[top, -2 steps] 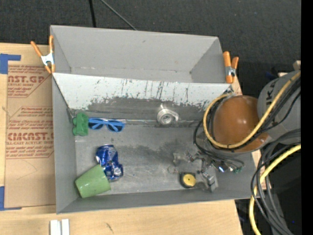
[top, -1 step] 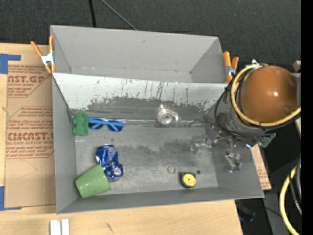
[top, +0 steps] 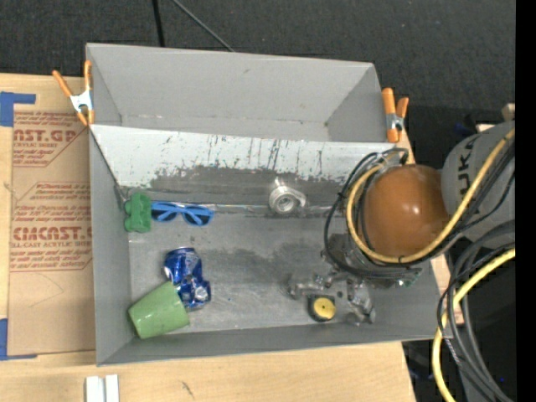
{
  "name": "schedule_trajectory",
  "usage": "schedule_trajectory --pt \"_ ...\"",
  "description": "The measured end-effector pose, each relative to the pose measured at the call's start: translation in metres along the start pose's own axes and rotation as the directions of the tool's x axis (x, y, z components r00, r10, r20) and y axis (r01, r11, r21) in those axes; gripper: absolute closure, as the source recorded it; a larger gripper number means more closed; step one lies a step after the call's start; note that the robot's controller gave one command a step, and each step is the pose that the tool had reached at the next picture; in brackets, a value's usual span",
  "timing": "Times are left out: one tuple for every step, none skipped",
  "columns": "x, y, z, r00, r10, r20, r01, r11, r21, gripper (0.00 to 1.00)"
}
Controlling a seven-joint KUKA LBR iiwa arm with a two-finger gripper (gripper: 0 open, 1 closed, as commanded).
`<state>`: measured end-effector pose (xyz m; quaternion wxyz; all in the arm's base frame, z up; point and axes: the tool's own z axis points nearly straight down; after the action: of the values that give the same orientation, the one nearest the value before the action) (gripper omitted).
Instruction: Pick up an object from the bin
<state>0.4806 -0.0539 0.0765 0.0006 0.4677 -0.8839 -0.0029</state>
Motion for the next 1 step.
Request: schedule_trajectory --pt "0.0008 -0.0027 -0.0045 1.0 0.005 0.001 -0.005 1.0 0.005 1.0"
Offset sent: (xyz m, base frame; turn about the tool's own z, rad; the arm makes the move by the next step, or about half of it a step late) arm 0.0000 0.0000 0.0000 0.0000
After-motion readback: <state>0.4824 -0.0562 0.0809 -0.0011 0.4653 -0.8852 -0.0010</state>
